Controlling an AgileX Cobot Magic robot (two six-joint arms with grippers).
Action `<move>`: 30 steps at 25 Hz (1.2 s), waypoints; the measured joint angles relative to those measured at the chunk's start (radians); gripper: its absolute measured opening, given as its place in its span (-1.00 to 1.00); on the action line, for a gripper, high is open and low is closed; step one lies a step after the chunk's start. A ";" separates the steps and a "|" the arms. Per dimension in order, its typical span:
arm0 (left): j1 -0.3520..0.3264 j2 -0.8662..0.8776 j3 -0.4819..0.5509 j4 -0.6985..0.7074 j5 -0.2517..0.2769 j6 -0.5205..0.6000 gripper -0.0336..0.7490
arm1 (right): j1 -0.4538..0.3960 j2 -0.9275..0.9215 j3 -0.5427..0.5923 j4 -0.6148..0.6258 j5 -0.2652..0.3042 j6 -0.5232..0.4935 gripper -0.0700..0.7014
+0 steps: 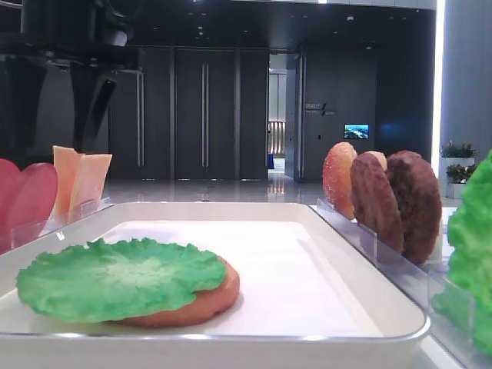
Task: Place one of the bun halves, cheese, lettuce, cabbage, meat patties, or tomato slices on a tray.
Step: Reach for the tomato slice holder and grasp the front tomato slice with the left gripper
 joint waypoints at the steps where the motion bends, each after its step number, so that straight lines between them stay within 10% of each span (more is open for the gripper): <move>1: 0.000 0.004 0.000 0.000 -0.001 0.000 0.29 | 0.000 0.000 0.000 0.000 0.000 0.000 0.22; 30: 0.000 0.089 0.000 0.042 -0.006 0.008 0.11 | 0.001 0.000 0.000 0.000 0.000 0.000 0.22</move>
